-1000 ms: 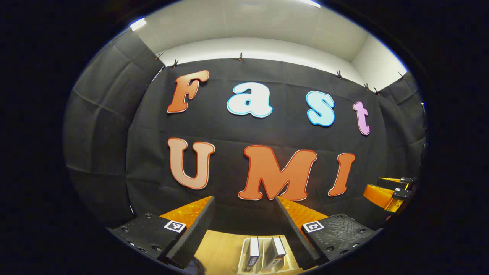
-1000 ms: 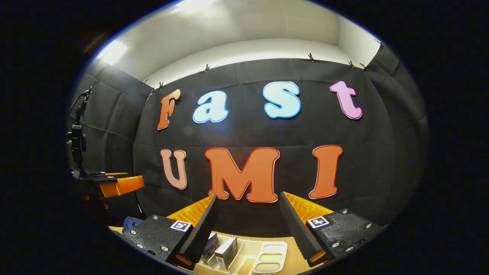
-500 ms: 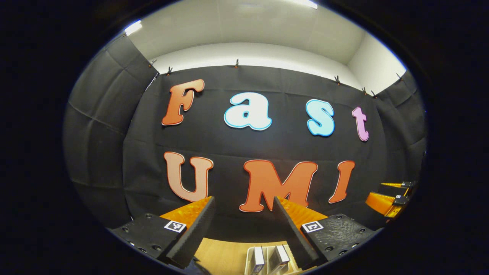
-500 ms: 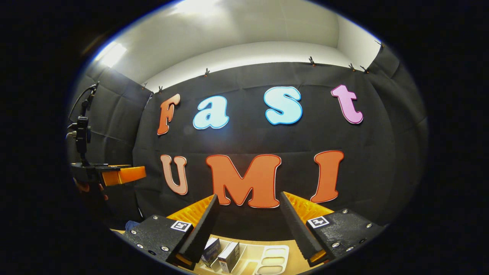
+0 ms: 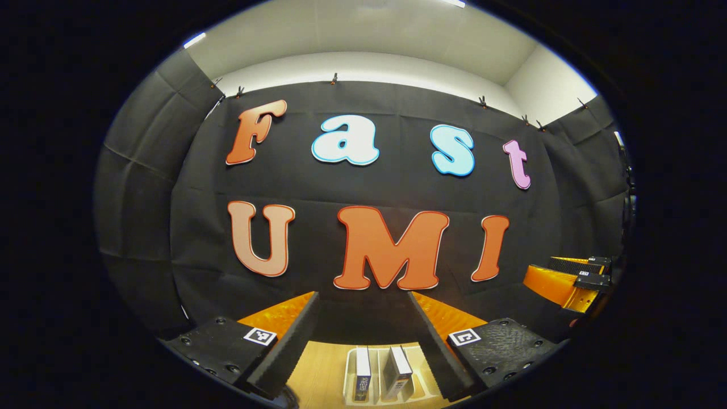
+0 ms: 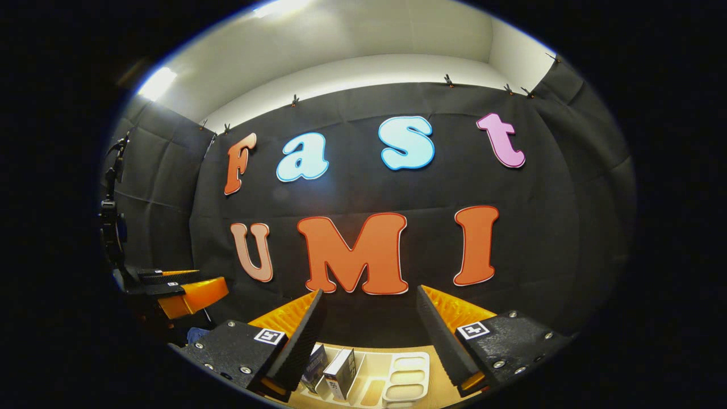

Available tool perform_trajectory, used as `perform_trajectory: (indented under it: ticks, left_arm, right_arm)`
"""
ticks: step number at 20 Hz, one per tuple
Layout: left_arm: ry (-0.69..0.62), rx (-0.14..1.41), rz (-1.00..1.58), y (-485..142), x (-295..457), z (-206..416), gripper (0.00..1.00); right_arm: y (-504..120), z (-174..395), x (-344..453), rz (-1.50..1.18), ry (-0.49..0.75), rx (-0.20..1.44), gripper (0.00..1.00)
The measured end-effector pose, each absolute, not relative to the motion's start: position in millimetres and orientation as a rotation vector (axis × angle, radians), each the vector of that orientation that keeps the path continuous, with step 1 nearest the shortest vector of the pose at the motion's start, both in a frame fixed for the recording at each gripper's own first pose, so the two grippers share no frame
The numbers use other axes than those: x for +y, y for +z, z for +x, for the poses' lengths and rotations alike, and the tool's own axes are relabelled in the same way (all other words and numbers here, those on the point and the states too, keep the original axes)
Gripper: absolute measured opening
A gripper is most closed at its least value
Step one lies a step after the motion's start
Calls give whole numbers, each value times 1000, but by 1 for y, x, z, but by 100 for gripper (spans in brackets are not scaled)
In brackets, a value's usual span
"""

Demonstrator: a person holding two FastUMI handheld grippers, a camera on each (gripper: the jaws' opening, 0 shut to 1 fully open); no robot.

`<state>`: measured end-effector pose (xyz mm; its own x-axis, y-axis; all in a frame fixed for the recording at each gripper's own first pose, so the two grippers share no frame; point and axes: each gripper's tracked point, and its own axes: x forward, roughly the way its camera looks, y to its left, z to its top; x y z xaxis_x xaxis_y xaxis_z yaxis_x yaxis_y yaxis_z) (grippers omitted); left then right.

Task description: Open the schoolbag, grab two books from the bookshelf and put them into the schoolbag.

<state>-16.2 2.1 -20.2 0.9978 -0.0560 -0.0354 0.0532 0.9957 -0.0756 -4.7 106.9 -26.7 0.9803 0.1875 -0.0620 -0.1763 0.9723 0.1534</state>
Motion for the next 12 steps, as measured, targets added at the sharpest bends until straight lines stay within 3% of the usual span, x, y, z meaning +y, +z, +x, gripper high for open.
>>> perform_trajectory:
  ticks: [12]
  left_arm:
    - [28, -8, -70, -21, 3, -30, 92]
  right_arm:
    - [-36, -13, 87, 134, 97, 92, 94]
